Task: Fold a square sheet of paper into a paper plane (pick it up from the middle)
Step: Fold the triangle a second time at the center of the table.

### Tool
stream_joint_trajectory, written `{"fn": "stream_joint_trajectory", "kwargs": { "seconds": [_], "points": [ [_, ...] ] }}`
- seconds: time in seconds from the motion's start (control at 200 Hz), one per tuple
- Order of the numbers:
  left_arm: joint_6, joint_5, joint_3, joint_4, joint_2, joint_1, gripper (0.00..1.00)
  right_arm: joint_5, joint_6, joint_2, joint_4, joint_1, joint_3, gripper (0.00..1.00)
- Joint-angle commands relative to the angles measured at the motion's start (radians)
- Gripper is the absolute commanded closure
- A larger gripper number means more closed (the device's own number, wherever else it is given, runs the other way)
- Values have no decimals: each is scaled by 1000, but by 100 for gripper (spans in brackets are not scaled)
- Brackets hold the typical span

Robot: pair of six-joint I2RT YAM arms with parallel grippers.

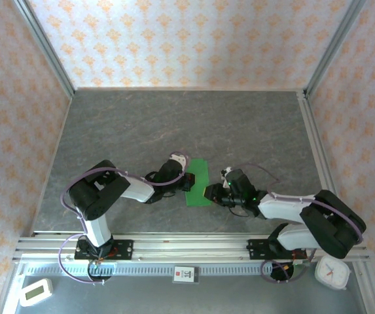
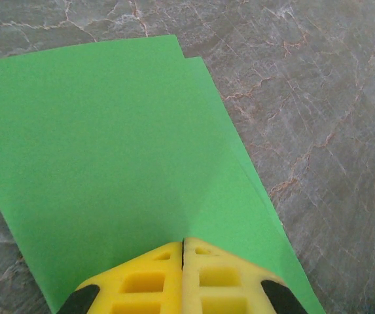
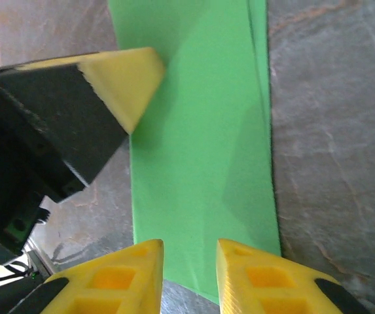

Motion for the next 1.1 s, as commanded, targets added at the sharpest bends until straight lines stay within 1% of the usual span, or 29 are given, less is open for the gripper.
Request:
{"fn": "stream_joint_trajectory", "kwargs": {
  "seconds": [0.0, 0.055, 0.13, 0.29, 0.41, 0.596, 0.821, 0.936, 1.096],
  "points": [
    [12, -12, -23, -27, 27, 1, 100, -8, 10, -1, 34, 4, 23, 74],
    [14, -13, -22, -28, 26, 1, 100, 10, 2, -8, 5, 5, 23, 73],
    [15, -13, -22, -31, 23, 1, 100, 50, -17, -31, -58, 4, 24, 68],
    [17, -12, -23, -32, 24, 2, 100, 120, -48, -88, -182, 5, 19, 62],
    [17, -11, -21, -32, 27, 2, 100, 114, -61, -77, -205, 5, 22, 59],
    [18, -9, -15, -31, 34, 2, 100, 100, -63, -7, -170, 26, 48, 60],
    [14, -6, -15, -21, 42, 3, 100, 101, -67, 64, -157, 74, 106, 67],
    [12, -1, -15, -13, 49, 3, 100, 101, -68, 83, -157, 90, 129, 71],
    [12, 1, -18, -11, 50, 4, 100, 109, -61, 84, -154, 94, 157, 72]
  ]
}}
